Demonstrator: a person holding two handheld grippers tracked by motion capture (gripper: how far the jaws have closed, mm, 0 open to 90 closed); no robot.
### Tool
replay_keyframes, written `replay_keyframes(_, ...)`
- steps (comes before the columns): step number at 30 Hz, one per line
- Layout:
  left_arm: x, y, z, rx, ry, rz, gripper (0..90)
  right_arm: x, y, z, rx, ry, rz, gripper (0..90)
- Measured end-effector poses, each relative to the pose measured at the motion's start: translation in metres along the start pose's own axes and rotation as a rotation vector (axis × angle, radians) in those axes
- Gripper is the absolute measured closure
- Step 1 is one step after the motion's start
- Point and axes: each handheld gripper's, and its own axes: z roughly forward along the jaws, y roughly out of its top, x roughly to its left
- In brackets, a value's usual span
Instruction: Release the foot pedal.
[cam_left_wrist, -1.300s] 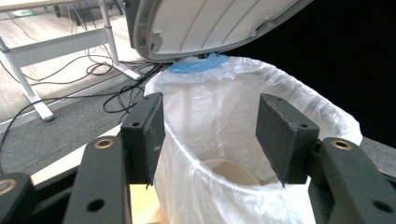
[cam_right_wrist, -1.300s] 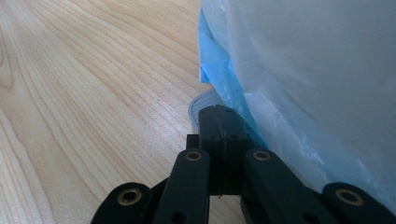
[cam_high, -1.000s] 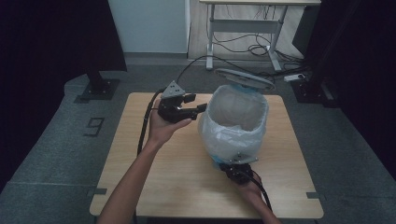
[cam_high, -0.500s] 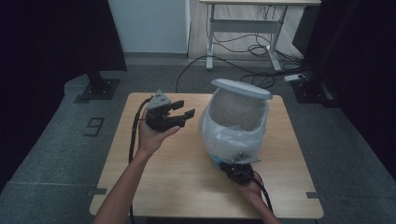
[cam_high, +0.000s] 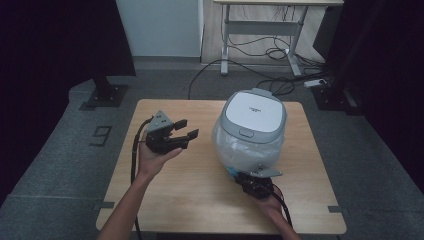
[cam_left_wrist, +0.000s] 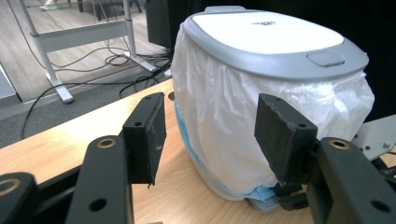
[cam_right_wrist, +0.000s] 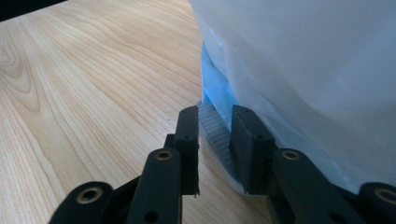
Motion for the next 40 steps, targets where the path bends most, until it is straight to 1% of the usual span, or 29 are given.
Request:
replay_keyframes(2,0.000,-0.005,-0.002,0.000,0.003,-0.002,43.4,0.000,-0.001,-0.003,0.002,-0.001,0.011,61.9)
replay_keyframes(4,0.000,-0.010,-0.003,0.003,0.006,0.000,43.0,-0.001,-0.002,-0.007,0.005,0.000,0.011,58.3)
replay_keyframes(6,-0.001,-0.018,-0.005,0.006,0.007,0.004,42.4,-0.002,-0.004,-0.012,0.010,0.016,0.015,56.0)
replay_keyframes(7,-0.001,-0.020,-0.005,0.009,0.010,0.006,41.8,-0.002,-0.005,-0.016,0.013,0.036,0.029,55.3)
replay_keyframes(9,-0.001,-0.028,-0.007,0.017,0.018,0.011,41.3,-0.003,-0.006,-0.024,0.003,0.043,0.023,54.6)
replay_keyframes(11,0.000,-0.035,-0.008,0.024,0.017,0.007,40.8,-0.003,-0.006,-0.032,-0.017,0.046,0.019,51.5)
replay_keyframes(14,0.001,-0.046,-0.009,0.039,0.020,0.002,40.4,-0.005,-0.005,-0.044,-0.041,0.035,0.015,48.7)
replay_keyframes(17,0.002,-0.057,-0.010,0.059,0.022,-0.006,40.0,-0.011,-0.007,-0.055,-0.053,0.010,0.014,47.6)
replay_keyframes(22,0.002,-0.071,-0.008,0.085,0.016,-0.019,39.6,-0.022,-0.009,-0.069,-0.071,-0.016,0.036,47.6)
replay_keyframes(24,0.002,-0.073,-0.008,0.088,0.015,-0.020,39.6,-0.026,-0.011,-0.073,-0.074,-0.026,0.044,47.6)
replay_keyframes(27,0.000,-0.080,-0.003,0.102,0.013,-0.024,39.5,-0.030,-0.012,-0.076,-0.081,-0.037,0.051,47.5)
replay_keyframes(32,-0.002,-0.084,0.001,0.113,0.009,-0.023,39.5,-0.030,-0.012,-0.077,-0.076,-0.043,0.042,47.1)
replay_keyframes(40,0.000,-0.087,0.003,0.120,0.010,-0.033,39.2,-0.033,-0.011,-0.081,-0.086,-0.043,0.044,46.5)
